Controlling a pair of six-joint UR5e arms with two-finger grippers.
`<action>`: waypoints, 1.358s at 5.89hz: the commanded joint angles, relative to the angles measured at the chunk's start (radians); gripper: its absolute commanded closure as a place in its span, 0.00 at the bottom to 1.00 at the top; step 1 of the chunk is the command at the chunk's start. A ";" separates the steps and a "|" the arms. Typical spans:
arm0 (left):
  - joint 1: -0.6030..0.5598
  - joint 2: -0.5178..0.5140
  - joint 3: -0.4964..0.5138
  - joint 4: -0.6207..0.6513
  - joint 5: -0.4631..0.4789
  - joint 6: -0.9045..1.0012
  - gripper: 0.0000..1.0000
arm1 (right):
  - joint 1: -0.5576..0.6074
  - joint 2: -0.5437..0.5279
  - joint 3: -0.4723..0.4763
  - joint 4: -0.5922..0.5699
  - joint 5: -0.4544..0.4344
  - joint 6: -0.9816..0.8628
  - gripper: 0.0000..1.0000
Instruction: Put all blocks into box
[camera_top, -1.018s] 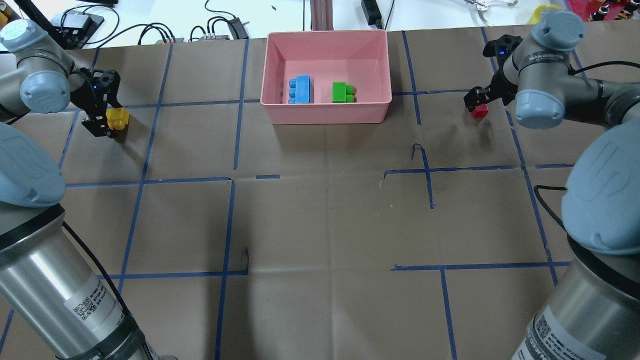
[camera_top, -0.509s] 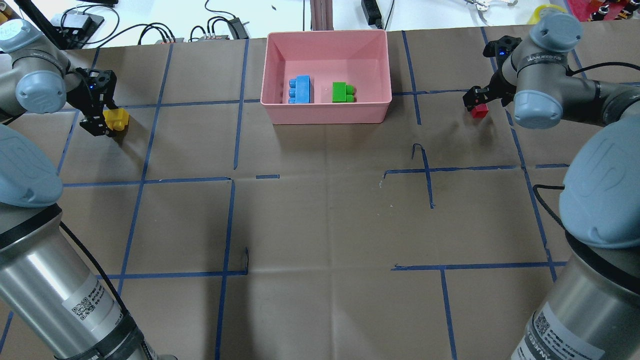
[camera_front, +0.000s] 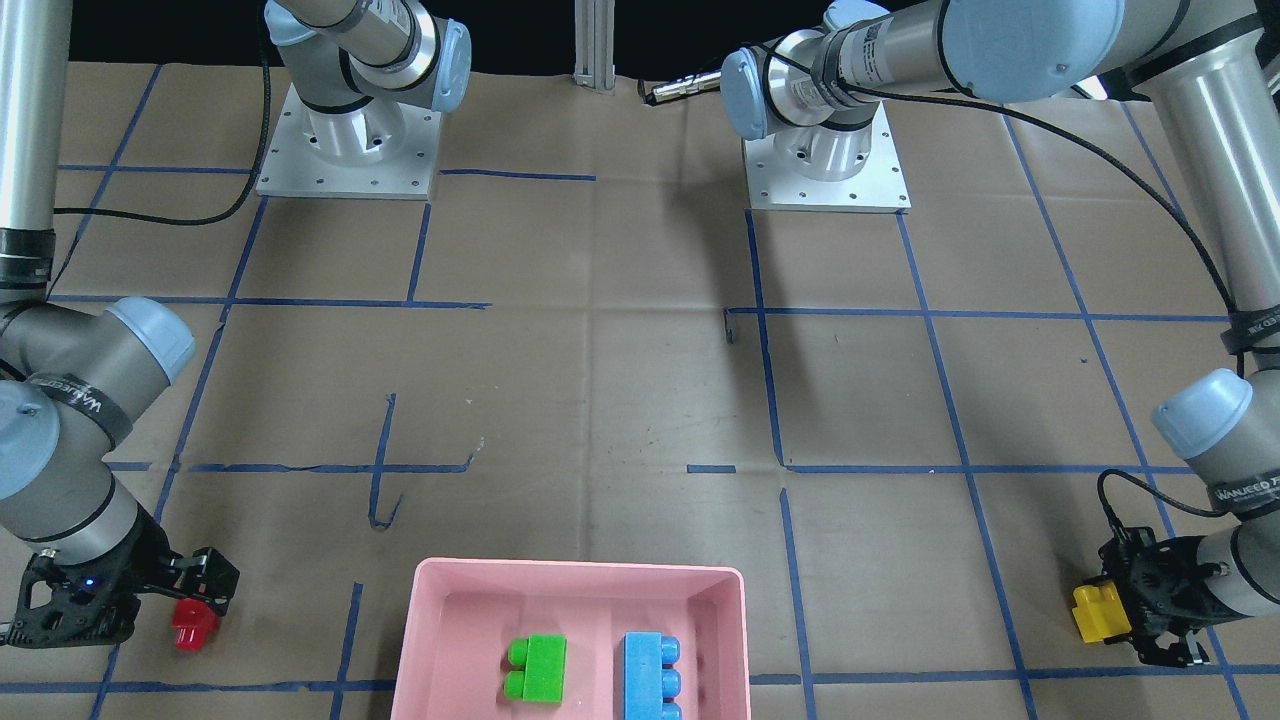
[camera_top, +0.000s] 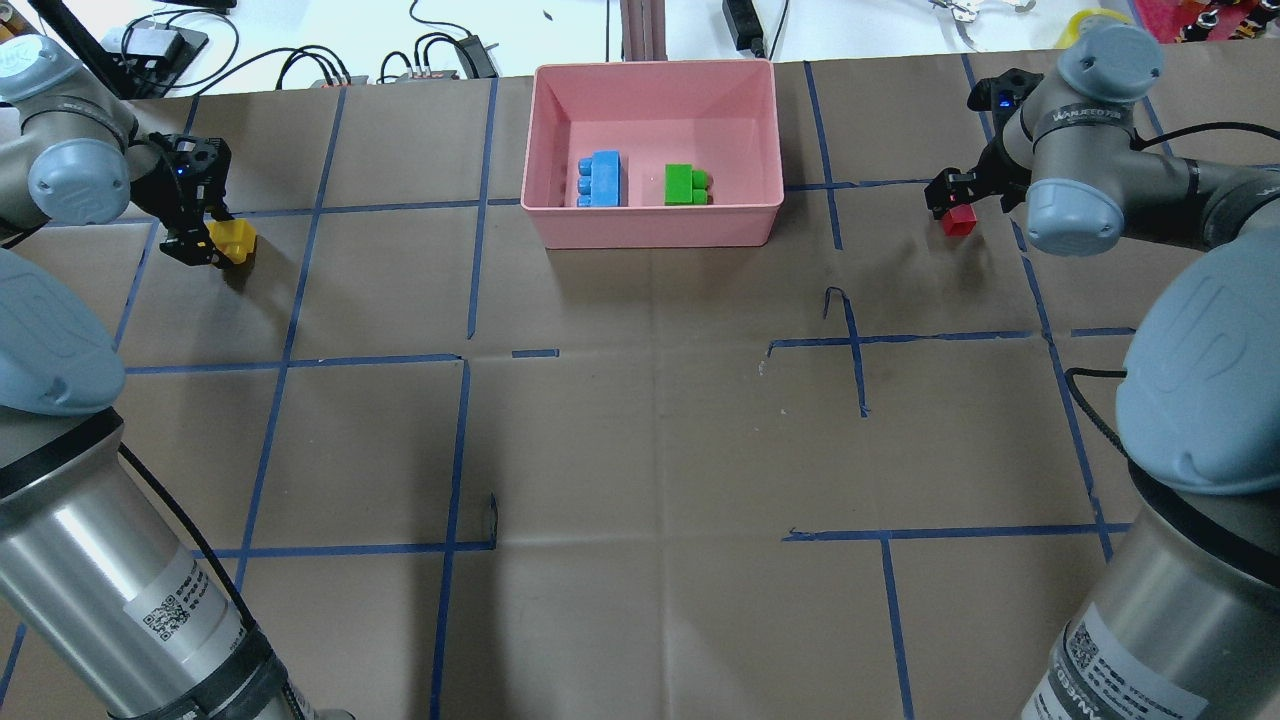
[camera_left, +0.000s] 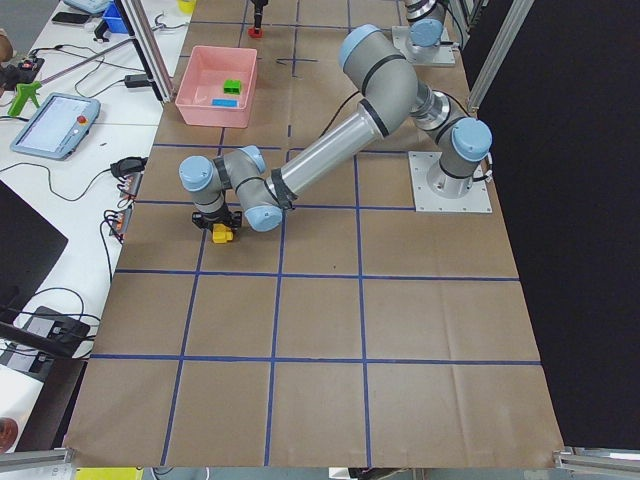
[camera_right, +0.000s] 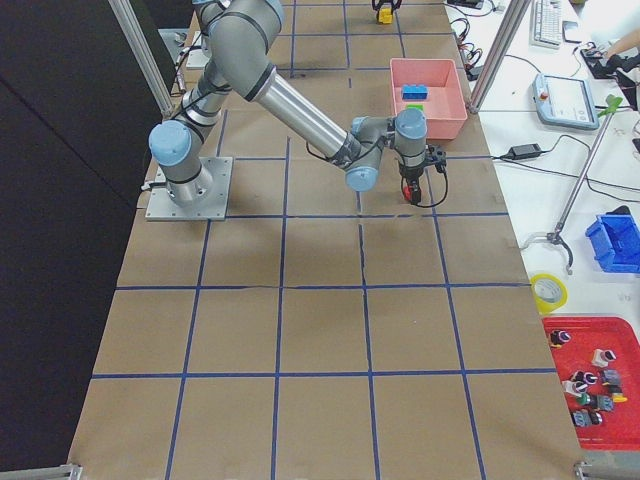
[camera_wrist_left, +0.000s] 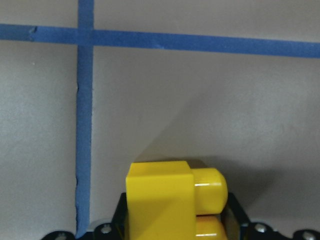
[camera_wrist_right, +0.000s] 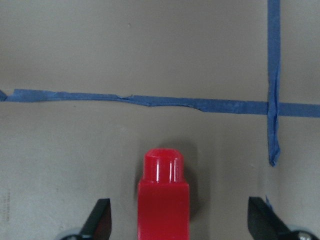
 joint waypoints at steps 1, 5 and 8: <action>-0.007 0.047 0.012 -0.003 -0.002 -0.048 0.82 | 0.004 0.010 0.001 0.000 -0.001 0.001 0.04; -0.192 0.226 0.105 -0.209 -0.032 -0.374 0.96 | 0.008 -0.002 0.015 0.006 -0.015 -0.010 0.84; -0.447 0.158 0.271 -0.259 -0.067 -0.699 1.00 | 0.008 -0.120 0.009 0.053 -0.015 -0.016 0.94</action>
